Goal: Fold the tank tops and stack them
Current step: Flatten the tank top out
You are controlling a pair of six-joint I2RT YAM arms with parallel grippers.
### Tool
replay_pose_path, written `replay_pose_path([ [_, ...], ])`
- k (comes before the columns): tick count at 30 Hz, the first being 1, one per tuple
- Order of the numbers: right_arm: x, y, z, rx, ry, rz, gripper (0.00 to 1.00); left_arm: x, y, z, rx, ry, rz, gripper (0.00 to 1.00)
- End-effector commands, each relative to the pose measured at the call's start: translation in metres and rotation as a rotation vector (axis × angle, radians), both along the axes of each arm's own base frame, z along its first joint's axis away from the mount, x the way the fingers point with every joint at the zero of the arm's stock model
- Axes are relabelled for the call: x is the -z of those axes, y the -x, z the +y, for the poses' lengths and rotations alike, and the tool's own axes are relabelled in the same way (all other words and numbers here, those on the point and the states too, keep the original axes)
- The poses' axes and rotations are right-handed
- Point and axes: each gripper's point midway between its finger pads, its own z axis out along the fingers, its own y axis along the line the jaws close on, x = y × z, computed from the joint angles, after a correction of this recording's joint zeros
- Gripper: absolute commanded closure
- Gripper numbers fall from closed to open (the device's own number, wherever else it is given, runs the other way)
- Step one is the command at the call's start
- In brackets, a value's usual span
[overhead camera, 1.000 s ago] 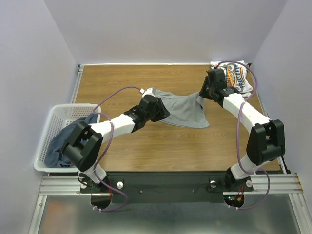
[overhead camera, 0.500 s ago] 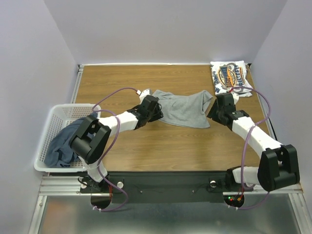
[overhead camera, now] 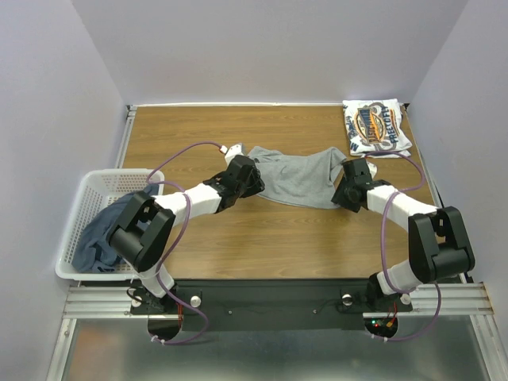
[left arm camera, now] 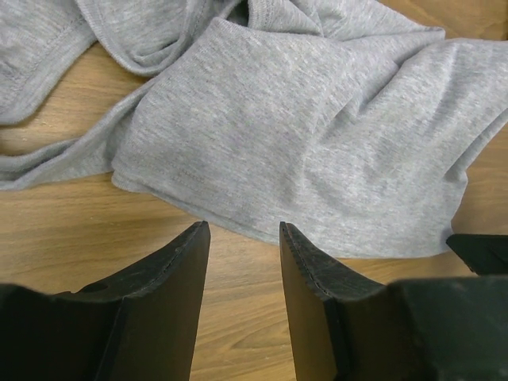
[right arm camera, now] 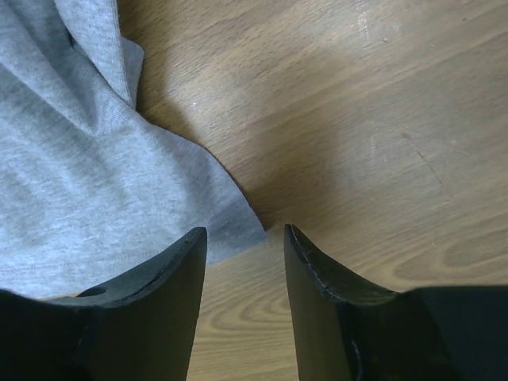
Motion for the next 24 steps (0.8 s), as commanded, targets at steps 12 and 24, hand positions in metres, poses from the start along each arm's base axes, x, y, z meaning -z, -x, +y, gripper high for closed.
replay_pose_path([
  [12,-0.053,-0.033,0.011,-0.004,-0.058,-0.18,1.0,-0.033,0.001,0.008,-0.001,0.046,-0.091,0.49],
  [24,-0.288,-0.06,-0.004,0.034,-0.034,-0.6,1.0,-0.02,0.011,0.013,0.002,0.063,-0.08,0.48],
])
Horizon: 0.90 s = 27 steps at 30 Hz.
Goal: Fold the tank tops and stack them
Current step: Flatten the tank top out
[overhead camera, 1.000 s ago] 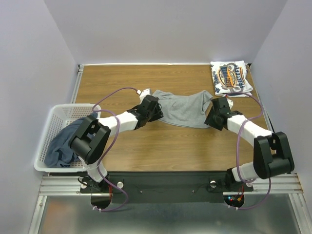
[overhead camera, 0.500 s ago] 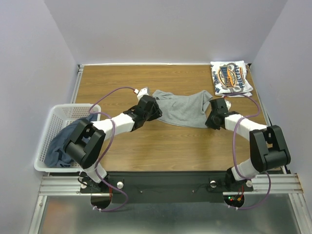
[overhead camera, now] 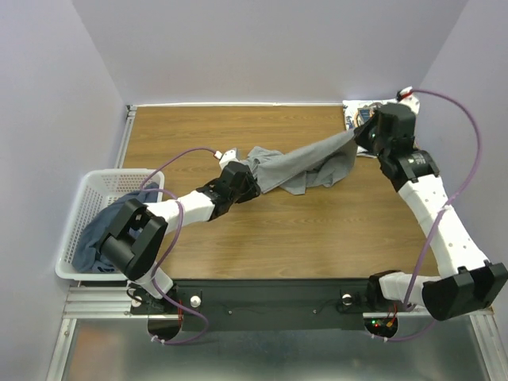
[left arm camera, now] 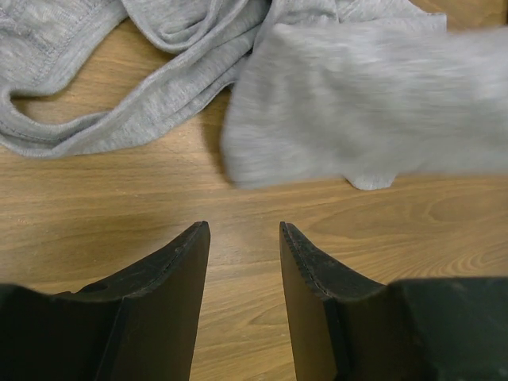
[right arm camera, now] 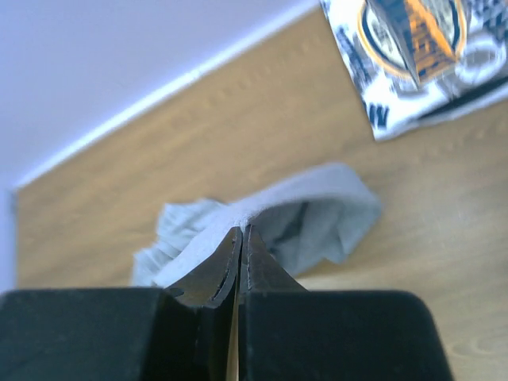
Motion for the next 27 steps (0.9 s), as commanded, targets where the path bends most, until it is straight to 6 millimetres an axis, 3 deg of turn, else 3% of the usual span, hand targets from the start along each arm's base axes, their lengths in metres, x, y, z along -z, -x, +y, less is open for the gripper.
replay_pose_path([
  [1,-0.037,0.006,-0.009,0.022,0.039,-0.033,1.0,-0.019,-0.006,-0.005,0.003,0.06,-0.062,0.48],
  [3,-0.05,0.006,-0.011,0.036,0.041,-0.053,1.0,-0.012,-0.007,-0.006,0.002,0.058,-0.051,0.48],
  [14,-0.072,0.003,-0.037,0.146,0.129,-0.087,0.99,0.014,-0.015,-0.032,0.081,0.085,-0.003,0.49],
  [27,-0.071,0.001,-0.058,0.224,0.174,-0.066,1.0,0.027,-0.044,-0.035,0.064,-0.041,0.0,0.48],
])
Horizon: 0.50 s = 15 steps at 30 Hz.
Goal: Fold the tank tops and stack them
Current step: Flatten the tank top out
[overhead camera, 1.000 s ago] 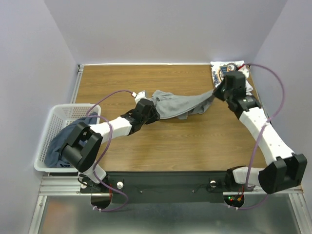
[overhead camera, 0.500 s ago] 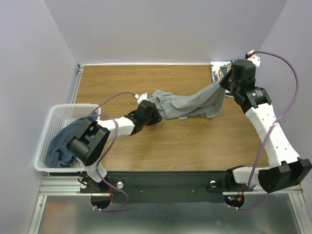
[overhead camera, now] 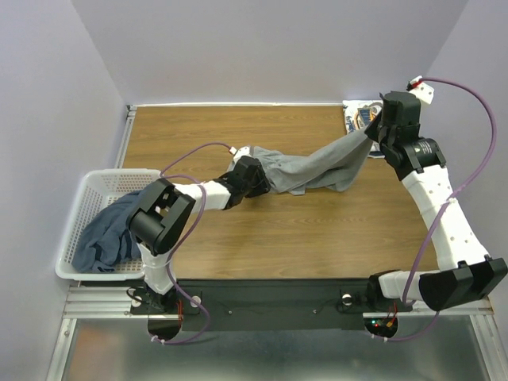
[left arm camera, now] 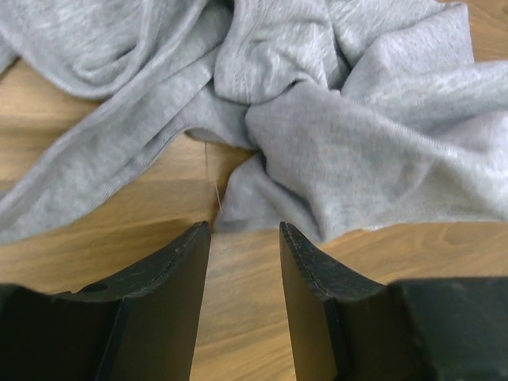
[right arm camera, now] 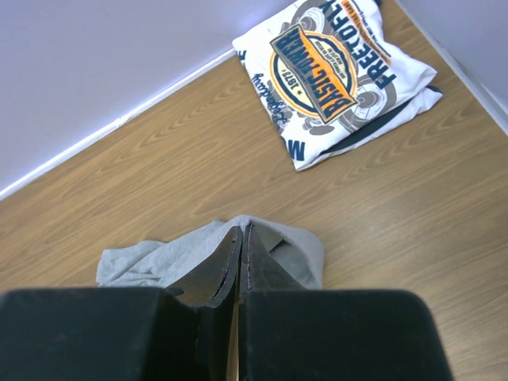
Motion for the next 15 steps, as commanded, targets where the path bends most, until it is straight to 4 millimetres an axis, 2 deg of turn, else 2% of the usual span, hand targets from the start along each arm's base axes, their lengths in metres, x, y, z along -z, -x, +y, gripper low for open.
replay_pose_path([
  [1,-0.024,-0.001,-0.016,0.055,0.02,-0.056,1.0,-0.005,-0.014,0.0,-0.002,-0.053,-0.023,0.48],
  [6,-0.022,-0.006,-0.018,0.052,0.009,-0.051,1.0,0.004,-0.014,0.003,-0.012,-0.07,-0.013,0.48],
  [15,-0.014,-0.01,-0.016,0.047,-0.008,-0.035,1.0,0.017,-0.006,-0.009,0.06,-0.062,0.01,0.51],
])
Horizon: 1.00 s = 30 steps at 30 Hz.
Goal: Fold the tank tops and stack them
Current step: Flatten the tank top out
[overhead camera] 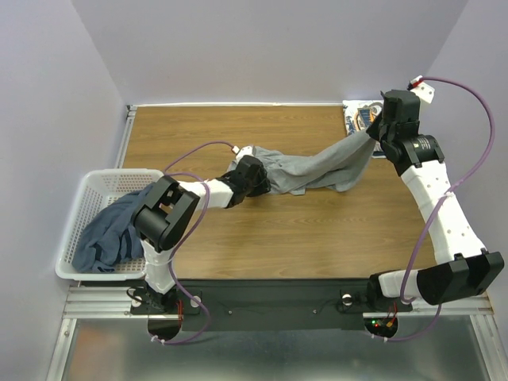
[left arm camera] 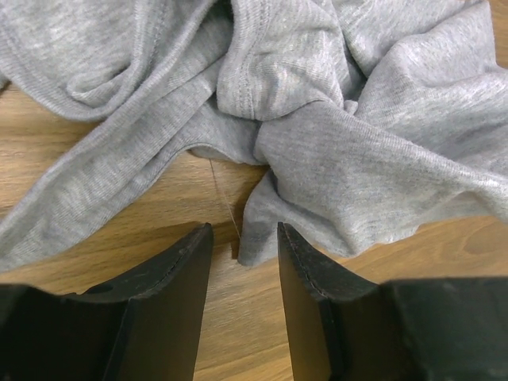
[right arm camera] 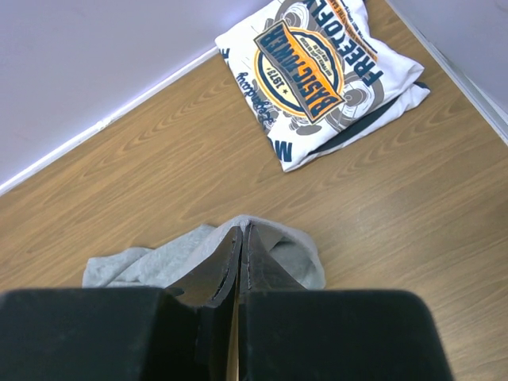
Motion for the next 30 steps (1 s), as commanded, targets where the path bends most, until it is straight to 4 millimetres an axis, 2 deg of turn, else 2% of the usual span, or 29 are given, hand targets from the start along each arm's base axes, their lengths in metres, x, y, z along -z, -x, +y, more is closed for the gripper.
replay_pose_path([
  [1,-0.024,-0.002,-0.004,0.013,-0.014,-0.065,1.0,0.009,0.003,-0.006,0.043,-0.022,0.017,0.51],
  [5,-0.022,-0.004,-0.003,0.011,-0.024,-0.062,1.0,0.025,0.01,-0.003,0.035,-0.055,0.05,0.53],
  [14,-0.023,-0.007,-0.002,0.001,-0.038,-0.064,1.0,0.04,0.019,-0.009,0.048,-0.1,0.073,0.59],
  [18,-0.023,-0.008,0.0,-0.005,-0.042,-0.064,1.0,0.037,0.019,-0.008,0.045,-0.098,0.067,0.73],
  [20,-0.023,-0.008,0.0,-0.006,-0.043,-0.064,1.0,0.033,0.019,-0.01,0.051,-0.094,0.063,0.85],
  [21,-0.024,-0.008,-0.001,-0.006,-0.044,-0.066,1.0,0.023,0.018,-0.01,0.051,-0.083,0.049,0.96],
  [22,-0.025,-0.008,0.0,-0.008,-0.044,-0.069,1.0,0.018,0.018,-0.009,0.048,-0.088,0.046,1.0],
  [23,-0.027,-0.008,-0.001,-0.008,-0.041,-0.071,1.0,0.01,0.018,-0.008,0.049,-0.083,0.035,1.0],
  [24,-0.029,-0.007,-0.002,-0.007,-0.041,-0.075,1.0,-0.016,0.016,-0.009,0.047,-0.056,-0.007,1.0],
  [25,-0.034,-0.008,-0.002,-0.008,-0.042,-0.087,1.0,-0.029,0.016,-0.004,0.045,-0.067,-0.023,1.0],
  [26,-0.038,-0.007,-0.003,-0.008,-0.043,-0.096,1.0,-0.075,0.012,-0.003,0.04,-0.027,-0.099,1.0],
  [28,-0.053,-0.006,-0.006,-0.01,-0.05,-0.128,1.0,-0.118,0.012,0.013,0.004,-0.027,-0.156,1.0],
  [29,-0.059,-0.006,-0.006,-0.013,-0.054,-0.143,1.0,-0.171,0.015,0.022,-0.012,0.028,-0.247,1.0],
  [30,-0.066,-0.005,-0.005,-0.026,-0.065,-0.158,1.0,-0.212,0.015,0.028,-0.032,0.066,-0.311,1.0],
])
